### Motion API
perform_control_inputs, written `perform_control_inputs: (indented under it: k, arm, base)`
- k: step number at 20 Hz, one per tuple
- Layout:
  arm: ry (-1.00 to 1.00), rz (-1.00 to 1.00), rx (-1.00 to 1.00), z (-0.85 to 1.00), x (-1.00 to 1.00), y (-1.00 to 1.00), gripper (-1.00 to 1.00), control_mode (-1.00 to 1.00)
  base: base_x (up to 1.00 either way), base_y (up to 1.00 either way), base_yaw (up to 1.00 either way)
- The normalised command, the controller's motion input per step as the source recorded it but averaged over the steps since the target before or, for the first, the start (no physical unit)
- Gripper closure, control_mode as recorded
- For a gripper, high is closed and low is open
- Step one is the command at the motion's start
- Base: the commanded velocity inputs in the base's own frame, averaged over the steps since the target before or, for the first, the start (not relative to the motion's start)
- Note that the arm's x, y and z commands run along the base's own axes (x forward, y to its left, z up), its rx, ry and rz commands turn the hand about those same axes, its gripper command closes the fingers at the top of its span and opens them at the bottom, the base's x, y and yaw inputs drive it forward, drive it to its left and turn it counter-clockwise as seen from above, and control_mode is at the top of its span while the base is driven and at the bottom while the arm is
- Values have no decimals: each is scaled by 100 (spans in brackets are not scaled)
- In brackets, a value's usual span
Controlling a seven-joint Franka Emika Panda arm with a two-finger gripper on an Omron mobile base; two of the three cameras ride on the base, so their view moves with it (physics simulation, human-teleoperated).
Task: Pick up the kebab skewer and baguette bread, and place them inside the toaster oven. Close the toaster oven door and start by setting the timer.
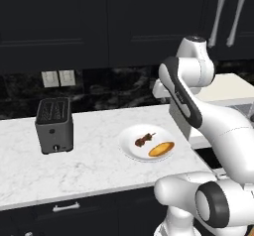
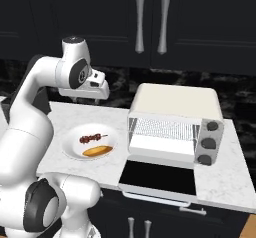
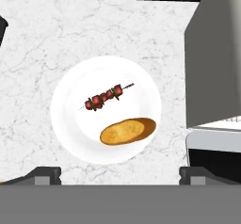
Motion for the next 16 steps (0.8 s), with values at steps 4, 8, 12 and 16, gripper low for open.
perform_control_inputs:
  k: [4,8,12,16]
  arm:
    - [0,0,0,0,0,0,-100,100]
    - [0,0,0,0,0,0,-100,100]
    - [0,0,0,0,0,0,-100,100]
    - [0,0,0,0,0,0,-100,100]
  base:
    - [13,-36,0]
    - [10,-31,0]
    - [13,-34,0]
    - [11,-40,0]
